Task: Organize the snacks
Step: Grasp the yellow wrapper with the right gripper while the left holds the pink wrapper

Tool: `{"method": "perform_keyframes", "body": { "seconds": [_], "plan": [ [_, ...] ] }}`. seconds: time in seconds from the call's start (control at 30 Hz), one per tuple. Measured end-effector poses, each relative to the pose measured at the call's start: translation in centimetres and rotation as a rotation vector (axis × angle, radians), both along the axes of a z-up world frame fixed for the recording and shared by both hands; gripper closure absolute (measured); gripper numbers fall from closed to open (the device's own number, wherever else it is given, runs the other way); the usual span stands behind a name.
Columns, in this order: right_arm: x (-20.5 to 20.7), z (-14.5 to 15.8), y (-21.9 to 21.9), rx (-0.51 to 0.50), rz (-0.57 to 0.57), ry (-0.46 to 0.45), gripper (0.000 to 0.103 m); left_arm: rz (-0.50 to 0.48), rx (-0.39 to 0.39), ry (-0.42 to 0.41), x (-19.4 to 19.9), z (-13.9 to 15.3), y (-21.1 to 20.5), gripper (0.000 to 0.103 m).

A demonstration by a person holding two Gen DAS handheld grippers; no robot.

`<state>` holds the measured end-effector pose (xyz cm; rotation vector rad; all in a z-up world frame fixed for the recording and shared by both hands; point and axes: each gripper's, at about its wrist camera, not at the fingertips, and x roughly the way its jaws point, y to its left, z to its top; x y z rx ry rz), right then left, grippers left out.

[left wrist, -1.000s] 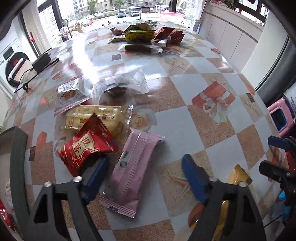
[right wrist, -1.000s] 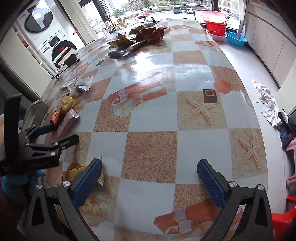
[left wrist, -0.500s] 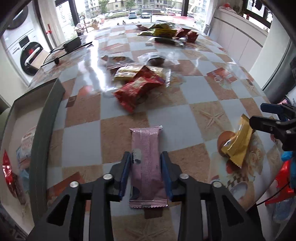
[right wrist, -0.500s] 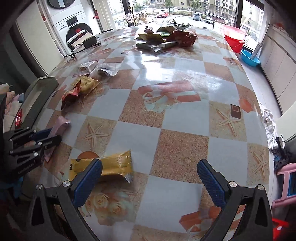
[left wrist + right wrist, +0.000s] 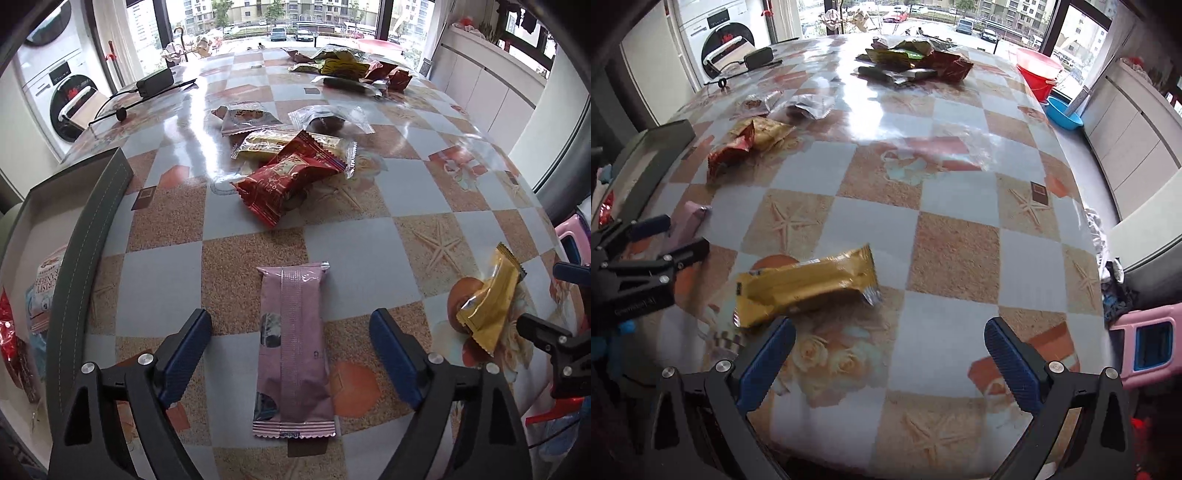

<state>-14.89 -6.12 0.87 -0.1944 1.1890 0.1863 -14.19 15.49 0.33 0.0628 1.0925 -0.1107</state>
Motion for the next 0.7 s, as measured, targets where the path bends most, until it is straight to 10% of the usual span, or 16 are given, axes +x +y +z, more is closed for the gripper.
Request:
{"method": "perform_keyframes", "body": {
  "seconds": [0.23,0.4,0.6,0.7],
  "plan": [
    [5.3,-1.3,0.2,0.027,-0.092,0.032,0.0,0.003,0.004,0.045,0.2,-0.3,-0.1,0.0],
    [5.4,0.5,-0.5,0.245,-0.173,0.073,0.0,0.0,-0.001,0.006,-0.4,-0.5,0.0,0.0],
    [6.2,1.7,2.6,-0.005,0.006,-0.062,0.0,0.0,-0.002,-0.011,-0.8,-0.4,0.0,0.0],
    [8.4,2.2,1.3,0.027,-0.056,-0.089,0.0,0.008,-0.002,-0.016,-0.8,-0.4,0.0,0.0]
  ]
}}
